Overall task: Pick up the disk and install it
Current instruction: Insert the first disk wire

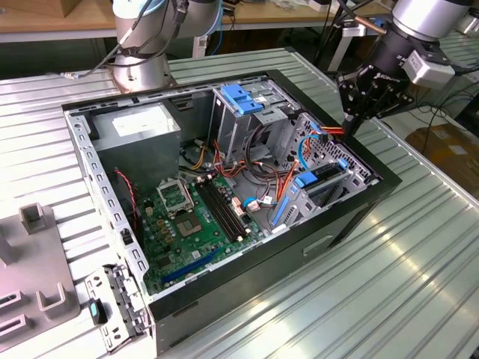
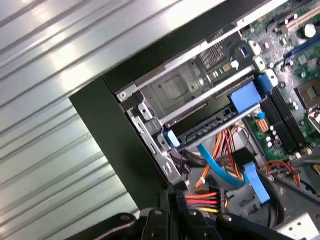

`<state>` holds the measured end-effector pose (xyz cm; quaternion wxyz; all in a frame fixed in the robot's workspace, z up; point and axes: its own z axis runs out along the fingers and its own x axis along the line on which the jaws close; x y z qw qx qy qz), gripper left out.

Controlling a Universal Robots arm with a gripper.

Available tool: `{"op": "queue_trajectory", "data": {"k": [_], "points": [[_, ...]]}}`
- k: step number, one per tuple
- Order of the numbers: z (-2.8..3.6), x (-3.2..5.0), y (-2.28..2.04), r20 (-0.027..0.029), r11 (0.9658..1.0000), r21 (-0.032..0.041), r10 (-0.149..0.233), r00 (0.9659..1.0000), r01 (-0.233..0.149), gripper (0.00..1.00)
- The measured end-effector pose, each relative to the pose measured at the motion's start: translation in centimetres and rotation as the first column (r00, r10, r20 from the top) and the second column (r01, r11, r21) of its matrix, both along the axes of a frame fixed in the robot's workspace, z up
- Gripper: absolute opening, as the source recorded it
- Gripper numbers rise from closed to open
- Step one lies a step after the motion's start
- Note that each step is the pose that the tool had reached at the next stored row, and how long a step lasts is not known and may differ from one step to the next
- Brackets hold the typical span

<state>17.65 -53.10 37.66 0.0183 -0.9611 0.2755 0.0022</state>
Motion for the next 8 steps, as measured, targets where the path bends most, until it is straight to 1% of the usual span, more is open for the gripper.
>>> {"op": "queue_trajectory", "data": {"k": [1, 2, 6, 8], "points": [[0.02, 0.0, 0.0, 0.0, 0.9998, -0.0005, -0.02, 0.9998, 0.02, 0.16], [0.02, 0.0, 0.0, 0.0, 0.9995, -0.0007, -0.032, 0.9995, 0.032, 0.16], [0.02, -0.31, -0.04, 0.0005, 0.9994, -0.0007, -0.036, 0.9994, 0.036, 0.16], [0.03, -0.71, -0.11, 0.0009, 0.9994, -0.0007, -0.035, 0.9994, 0.035, 0.16]]}}
